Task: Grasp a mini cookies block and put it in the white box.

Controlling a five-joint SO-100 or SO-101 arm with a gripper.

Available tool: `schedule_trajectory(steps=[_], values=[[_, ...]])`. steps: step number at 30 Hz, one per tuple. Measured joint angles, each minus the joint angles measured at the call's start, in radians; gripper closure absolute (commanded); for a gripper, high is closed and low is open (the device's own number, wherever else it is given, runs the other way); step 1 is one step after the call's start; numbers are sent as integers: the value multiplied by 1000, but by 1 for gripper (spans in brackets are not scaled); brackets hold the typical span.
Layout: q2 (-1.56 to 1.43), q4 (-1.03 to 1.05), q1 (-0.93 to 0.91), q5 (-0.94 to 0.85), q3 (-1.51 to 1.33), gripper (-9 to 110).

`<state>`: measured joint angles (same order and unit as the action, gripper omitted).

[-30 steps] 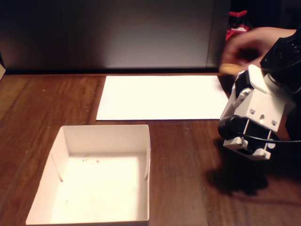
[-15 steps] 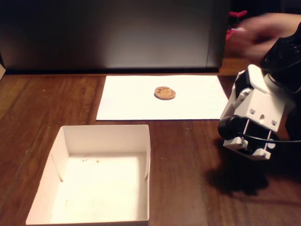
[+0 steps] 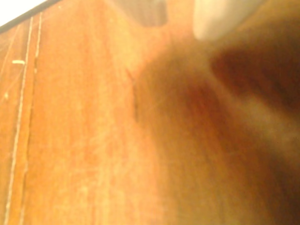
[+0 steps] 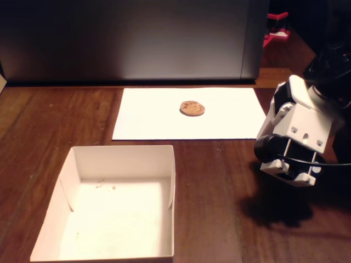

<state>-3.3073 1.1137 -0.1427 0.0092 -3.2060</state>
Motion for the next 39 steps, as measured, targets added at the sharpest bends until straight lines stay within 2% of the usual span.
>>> schedule_trajectory(steps=[20,22,25,27,35,39], values=[[0,0,0,-17,0,101],[0,0,0,-66,0,101],[0,-25,0,-278,-5,101],[0,-55,0,-322,-9,101],[17,-187,-43,-275,103,101],[219,-230,-97,-201,299,101]])
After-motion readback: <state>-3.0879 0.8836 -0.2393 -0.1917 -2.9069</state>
